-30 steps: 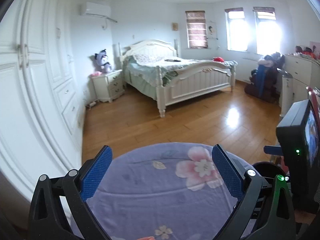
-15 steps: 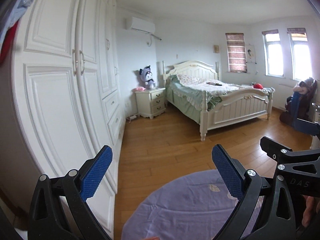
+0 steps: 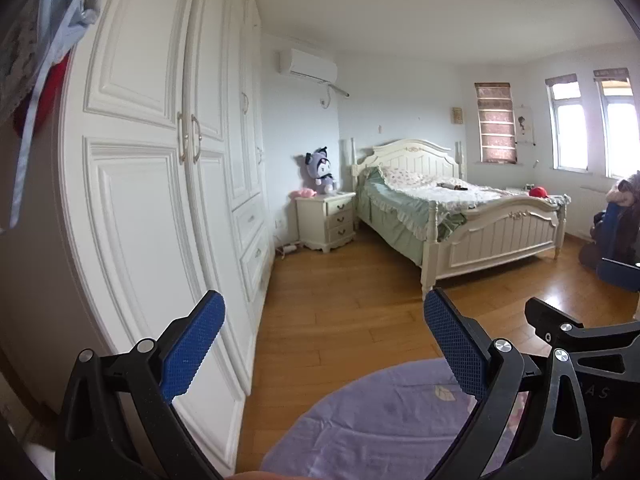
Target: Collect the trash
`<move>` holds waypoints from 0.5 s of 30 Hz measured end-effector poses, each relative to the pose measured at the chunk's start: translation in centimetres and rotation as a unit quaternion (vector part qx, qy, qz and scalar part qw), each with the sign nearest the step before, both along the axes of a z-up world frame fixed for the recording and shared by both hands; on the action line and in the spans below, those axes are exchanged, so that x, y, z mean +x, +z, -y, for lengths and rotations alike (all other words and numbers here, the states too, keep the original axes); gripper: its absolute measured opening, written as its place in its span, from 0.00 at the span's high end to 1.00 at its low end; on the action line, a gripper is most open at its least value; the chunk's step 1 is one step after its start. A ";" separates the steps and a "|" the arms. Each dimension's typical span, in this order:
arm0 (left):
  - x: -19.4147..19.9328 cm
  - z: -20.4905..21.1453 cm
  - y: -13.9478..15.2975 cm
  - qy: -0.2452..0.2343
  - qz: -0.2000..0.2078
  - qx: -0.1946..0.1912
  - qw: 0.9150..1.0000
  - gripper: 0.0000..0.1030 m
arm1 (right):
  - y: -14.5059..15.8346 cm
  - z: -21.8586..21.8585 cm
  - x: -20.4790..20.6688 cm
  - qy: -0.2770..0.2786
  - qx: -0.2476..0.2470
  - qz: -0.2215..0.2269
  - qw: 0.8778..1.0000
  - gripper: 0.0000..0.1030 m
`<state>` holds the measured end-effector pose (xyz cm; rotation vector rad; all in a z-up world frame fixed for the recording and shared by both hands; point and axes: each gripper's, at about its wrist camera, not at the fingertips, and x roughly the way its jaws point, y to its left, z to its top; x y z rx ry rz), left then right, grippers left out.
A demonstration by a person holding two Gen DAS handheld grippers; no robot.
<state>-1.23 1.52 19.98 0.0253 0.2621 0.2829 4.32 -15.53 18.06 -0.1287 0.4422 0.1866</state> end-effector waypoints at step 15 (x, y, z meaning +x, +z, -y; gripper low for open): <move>1.1 -0.9 -1.5 -0.008 -0.012 -0.037 0.999 0.05 | -0.6 -0.7 0.4 0.002 -0.012 -0.007 1.000 0.05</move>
